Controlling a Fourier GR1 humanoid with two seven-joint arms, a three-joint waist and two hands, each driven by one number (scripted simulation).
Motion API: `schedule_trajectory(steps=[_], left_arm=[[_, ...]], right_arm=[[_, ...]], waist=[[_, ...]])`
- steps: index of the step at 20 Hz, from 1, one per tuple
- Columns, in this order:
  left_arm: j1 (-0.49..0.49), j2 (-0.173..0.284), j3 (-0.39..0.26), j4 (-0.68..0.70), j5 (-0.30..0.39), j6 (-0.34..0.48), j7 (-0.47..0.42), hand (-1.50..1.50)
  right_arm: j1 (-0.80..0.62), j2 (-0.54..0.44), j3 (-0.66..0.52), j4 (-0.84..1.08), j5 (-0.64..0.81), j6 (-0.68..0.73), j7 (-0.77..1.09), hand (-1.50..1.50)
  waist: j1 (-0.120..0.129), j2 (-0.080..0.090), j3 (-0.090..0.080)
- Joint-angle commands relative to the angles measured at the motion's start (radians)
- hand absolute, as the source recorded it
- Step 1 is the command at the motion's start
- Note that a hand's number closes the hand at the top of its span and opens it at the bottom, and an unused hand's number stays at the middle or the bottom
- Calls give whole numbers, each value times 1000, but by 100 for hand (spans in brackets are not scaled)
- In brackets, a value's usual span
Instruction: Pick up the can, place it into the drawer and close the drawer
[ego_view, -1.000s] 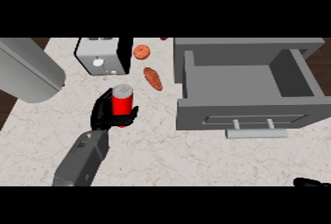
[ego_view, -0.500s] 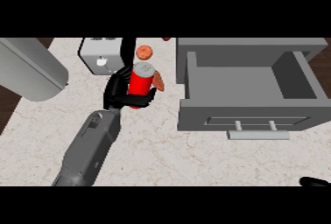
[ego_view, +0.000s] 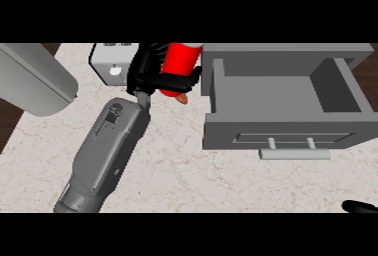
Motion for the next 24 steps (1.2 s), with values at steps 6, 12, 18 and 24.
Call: schedule_trajectory(steps=[6,12,18,24], left_arm=[[-259,-4,-84,39,-4,158,177,150],[-423,-4,-109,181,48,212,181,150],[-603,-4,-59,339,73,206,233,150],[-672,-4,-151,474,154,249,178,150]], right_arm=[[-5,-1,6,-48,-2,-11,58,-150],[-57,-33,-54,50,-59,7,0,-150],[-25,-2,-4,-7,-7,1,-11,-150],[-46,-24,-28,-26,-60,1,41,-150]], waist=[[-18,4,0],[-32,9,1],[-40,12,1],[-69,16,2]])
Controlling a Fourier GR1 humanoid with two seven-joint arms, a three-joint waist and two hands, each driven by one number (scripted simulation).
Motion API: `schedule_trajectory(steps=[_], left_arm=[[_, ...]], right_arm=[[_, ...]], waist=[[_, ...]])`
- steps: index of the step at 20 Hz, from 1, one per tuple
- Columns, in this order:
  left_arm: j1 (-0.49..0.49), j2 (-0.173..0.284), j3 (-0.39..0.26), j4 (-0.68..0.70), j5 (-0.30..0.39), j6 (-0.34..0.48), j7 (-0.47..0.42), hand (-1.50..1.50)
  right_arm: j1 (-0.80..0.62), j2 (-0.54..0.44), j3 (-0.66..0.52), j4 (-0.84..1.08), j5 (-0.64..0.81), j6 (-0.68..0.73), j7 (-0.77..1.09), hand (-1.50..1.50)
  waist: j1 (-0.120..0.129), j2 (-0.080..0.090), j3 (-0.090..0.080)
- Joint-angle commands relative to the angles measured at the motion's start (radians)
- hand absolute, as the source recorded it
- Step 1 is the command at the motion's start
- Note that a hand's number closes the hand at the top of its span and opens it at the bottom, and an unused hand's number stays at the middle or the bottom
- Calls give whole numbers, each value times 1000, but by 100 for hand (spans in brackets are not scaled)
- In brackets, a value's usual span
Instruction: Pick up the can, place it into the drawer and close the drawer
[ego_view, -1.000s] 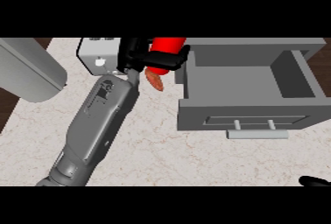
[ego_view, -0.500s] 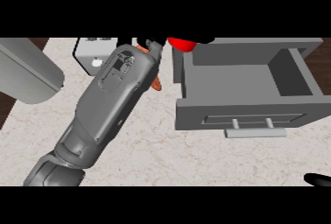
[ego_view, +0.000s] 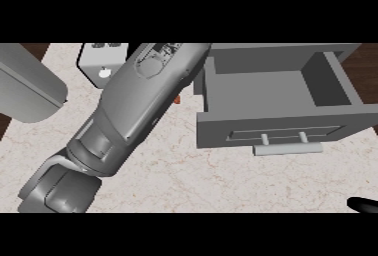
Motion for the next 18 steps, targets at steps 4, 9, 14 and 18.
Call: schedule_trajectory(steps=[4,9,14,18], left_arm=[[-112,0,-84,151,92,59,-45,150],[-145,0,-103,228,120,106,-84,150],[-181,0,-111,278,147,161,-98,-150],[-159,0,-135,302,163,180,-135,-150]], right_arm=[[-54,-19,21,-14,5,-12,53,-150],[-61,-31,26,-1,6,-1,53,-150],[-111,-64,-3,61,-5,1,48,-150],[-95,-34,50,31,46,-10,39,-150]], waist=[[-34,6,1],[-42,12,1],[-42,16,2],[-39,15,1]])
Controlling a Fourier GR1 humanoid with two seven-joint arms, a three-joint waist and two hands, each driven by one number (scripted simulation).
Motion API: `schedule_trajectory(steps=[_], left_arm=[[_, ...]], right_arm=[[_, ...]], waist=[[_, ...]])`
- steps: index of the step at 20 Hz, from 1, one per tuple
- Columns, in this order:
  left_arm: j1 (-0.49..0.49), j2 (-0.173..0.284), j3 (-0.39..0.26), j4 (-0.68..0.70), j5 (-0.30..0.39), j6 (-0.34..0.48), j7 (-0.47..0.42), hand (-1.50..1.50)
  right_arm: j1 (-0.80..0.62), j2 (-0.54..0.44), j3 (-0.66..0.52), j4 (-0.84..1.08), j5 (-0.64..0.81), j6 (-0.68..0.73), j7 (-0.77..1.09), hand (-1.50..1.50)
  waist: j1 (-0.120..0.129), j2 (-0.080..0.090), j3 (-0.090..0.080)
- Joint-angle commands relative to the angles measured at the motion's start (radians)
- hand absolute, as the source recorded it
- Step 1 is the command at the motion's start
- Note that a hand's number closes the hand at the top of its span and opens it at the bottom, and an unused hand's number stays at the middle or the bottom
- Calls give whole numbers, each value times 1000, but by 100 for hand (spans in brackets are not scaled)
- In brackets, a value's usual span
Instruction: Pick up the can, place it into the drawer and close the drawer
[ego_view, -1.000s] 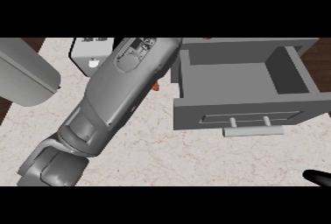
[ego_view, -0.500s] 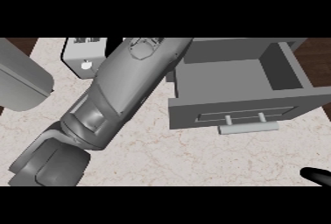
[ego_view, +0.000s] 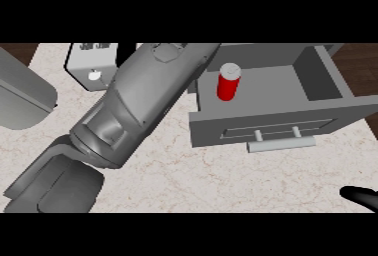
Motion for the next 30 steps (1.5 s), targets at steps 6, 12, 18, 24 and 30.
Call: schedule_trajectory(steps=[6,12,18,24,30], left_arm=[[-5,0,-20,34,69,56,-58,-150],[-34,0,21,47,122,47,-69,-150],[-45,0,16,22,177,75,-80,-150],[-34,0,-27,30,158,81,-107,-150],[-33,24,0,76,140,3,-124,-150]], right_arm=[[-58,-73,39,18,80,45,-37,-150],[-49,-113,136,35,273,77,-152,-150],[-172,-174,232,185,490,55,-191,-150],[-253,-172,336,381,703,-17,-271,-150],[-347,-162,396,611,856,-87,-317,-150]], waist=[[-18,9,0],[1,14,0],[26,10,-1],[63,1,-1],[86,-1,-2]])
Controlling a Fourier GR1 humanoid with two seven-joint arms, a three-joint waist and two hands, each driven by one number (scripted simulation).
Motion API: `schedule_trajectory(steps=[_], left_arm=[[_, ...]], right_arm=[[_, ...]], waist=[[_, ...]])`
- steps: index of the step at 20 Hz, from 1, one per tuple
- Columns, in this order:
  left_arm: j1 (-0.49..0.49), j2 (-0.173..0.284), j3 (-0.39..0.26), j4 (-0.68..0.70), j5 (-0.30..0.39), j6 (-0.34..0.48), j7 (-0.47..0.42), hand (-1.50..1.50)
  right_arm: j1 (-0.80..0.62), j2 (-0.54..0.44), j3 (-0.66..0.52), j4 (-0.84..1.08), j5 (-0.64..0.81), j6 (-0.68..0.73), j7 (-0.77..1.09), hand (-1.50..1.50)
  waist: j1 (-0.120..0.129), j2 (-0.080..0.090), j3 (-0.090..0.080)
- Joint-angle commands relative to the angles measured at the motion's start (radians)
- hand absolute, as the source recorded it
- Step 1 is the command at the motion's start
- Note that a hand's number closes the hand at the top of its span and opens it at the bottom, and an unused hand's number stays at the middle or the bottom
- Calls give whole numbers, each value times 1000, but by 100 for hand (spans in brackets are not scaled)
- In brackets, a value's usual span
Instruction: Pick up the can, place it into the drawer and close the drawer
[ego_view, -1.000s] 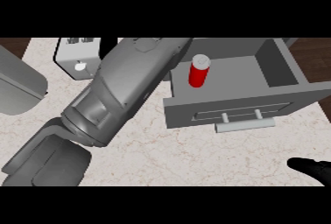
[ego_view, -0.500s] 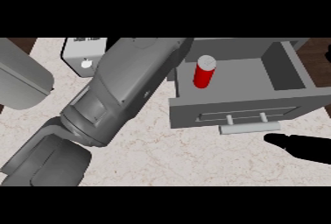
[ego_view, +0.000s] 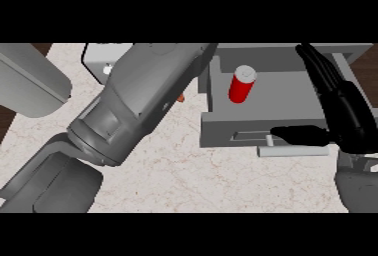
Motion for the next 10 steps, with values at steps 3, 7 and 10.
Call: schedule_trajectory(steps=[3,7,10], left_arm=[[-6,-6,0,-5,-17,-10,27,-150],[-6,19,30,-21,-6,-50,25,-150],[1,45,21,-27,-27,-33,73,-150]], right_arm=[[-85,12,69,242,180,-83,-45,-150],[-143,62,84,486,254,-234,-151,-150],[-217,101,67,607,296,-311,-146,-150]], waist=[[22,-13,-1],[45,-6,0],[51,-14,0]])
